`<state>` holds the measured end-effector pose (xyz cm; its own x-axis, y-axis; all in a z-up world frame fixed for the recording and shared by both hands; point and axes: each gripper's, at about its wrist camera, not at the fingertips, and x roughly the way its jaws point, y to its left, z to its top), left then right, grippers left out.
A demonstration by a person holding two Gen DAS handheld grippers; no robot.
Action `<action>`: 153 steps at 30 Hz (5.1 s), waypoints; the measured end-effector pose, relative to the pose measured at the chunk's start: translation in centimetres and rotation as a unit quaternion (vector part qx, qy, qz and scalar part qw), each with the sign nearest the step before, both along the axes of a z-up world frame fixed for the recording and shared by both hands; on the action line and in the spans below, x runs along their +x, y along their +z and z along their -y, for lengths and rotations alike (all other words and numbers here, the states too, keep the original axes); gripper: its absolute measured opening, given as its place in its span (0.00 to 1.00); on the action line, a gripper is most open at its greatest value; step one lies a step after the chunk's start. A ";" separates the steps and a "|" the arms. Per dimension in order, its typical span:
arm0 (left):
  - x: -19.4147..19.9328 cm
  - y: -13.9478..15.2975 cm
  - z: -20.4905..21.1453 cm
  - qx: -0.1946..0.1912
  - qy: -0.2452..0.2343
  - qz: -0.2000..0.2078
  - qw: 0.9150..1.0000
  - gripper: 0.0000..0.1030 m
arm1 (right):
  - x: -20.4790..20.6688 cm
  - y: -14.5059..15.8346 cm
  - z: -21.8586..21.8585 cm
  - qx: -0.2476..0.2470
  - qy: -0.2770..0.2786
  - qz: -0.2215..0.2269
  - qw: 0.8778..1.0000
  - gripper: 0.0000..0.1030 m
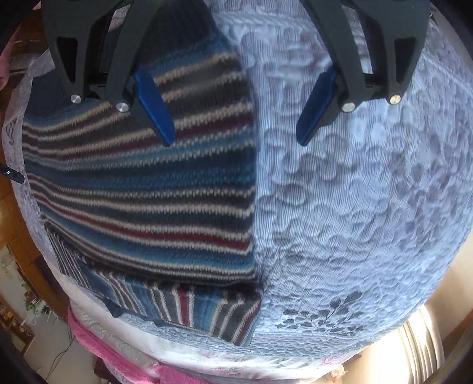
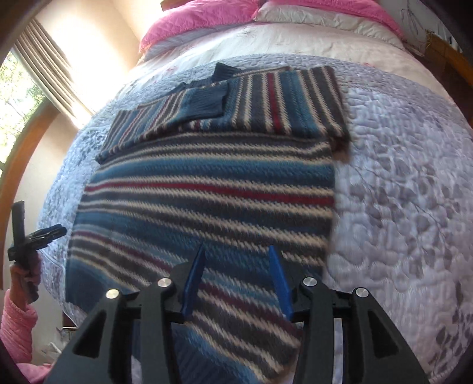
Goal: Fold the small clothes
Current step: 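Move both tools to the ribbed hem of the sweater, then grasp the ribbed hem with the left gripper while the right gripper grasps it too, lifting toward the collar, then carry the hem over the body toward the collar with both grippers and release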
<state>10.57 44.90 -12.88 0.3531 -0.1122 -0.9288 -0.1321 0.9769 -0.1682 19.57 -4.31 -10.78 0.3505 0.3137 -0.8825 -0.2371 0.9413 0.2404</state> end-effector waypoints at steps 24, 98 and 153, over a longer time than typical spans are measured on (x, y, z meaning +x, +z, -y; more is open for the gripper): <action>-11.1 -3.2 3.9 -0.100 -0.013 -0.021 0.995 0.81 | -15.3 -4.6 3.1 0.063 -0.071 -0.066 0.993 0.51; 6.6 -1.0 -4.8 -0.310 0.139 0.056 0.939 0.68 | 7.6 -5.3 8.2 0.255 -0.081 -0.137 0.954 0.59; 9.6 1.2 2.2 -0.152 -0.106 0.092 0.978 0.09 | 7.6 -0.4 1.5 0.107 0.116 -0.022 0.987 0.09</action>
